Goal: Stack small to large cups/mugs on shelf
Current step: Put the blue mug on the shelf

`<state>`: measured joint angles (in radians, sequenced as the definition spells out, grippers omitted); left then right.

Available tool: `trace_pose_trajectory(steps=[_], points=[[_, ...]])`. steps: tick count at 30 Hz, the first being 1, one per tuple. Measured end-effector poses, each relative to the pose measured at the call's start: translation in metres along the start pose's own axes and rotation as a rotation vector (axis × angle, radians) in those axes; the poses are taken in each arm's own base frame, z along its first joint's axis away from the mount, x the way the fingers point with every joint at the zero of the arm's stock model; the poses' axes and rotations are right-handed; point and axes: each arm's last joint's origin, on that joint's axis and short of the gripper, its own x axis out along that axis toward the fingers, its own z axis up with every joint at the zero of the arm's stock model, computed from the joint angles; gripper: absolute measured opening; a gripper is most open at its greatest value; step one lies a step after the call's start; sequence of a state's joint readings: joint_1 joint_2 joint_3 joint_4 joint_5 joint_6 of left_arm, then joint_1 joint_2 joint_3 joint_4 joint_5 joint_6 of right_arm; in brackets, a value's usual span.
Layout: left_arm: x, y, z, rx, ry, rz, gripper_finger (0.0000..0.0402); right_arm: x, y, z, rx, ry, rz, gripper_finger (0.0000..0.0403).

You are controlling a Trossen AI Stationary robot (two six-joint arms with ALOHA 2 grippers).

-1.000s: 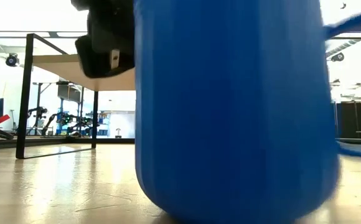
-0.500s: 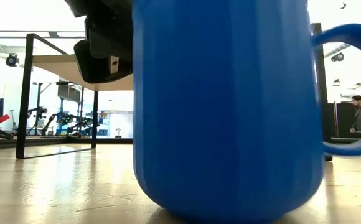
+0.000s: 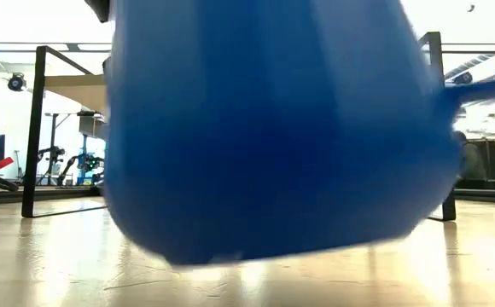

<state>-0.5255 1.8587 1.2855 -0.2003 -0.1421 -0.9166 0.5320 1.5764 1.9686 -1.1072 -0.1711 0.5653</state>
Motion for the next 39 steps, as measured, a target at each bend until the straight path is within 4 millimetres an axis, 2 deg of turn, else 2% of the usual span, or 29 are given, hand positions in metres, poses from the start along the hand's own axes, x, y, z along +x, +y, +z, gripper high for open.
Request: trace_pose_trajectory(steps=[3, 7, 13, 21, 26, 29, 33, 39], points=[[-0.009, -0.009, 0.008, 0.009, -0.003, -0.05, 0.0002, 0.0, 0.0, 0.0, -0.001, 0.0, 0.0, 0.0068], [-0.034, -0.025, 0.025, 0.041, -0.05, -0.132, 0.0001, 0.0, 0.0, 0.0, -0.001, 0.0, 0.0, 0.0068], [-0.091, -0.032, 0.053, 0.127, -0.071, -0.085, 0.0001, 0.0, 0.0, 0.0, -0.001, 0.001, 0.0, 0.0068], [-0.175, -0.01, 0.092, 0.468, -0.117, 0.051, 0.0, 0.0, 0.0, 0.0, -0.038, 0.0, -0.001, 0.0068], [-0.212, 0.016, 0.114, 0.603, -0.164, 0.105, 0.0, 0.0, 0.0, 0.001, -0.046, -0.008, 0.005, 0.0068], [-0.227, 0.03, 0.126, 0.687, -0.167, 0.058, 0.0, 0.0, 0.001, 0.002, -0.058, -0.017, 0.009, 0.0068], [-0.232, 0.047, 0.138, 0.789, -0.139, -0.032, 0.0, 0.0, 0.001, 0.003, -0.131, -0.043, -0.016, 0.0068], [-0.215, 0.071, 0.148, 0.887, -0.028, -0.035, 0.0, 0.0, -0.002, 0.006, -0.201, -0.083, -0.072, 0.0068]])
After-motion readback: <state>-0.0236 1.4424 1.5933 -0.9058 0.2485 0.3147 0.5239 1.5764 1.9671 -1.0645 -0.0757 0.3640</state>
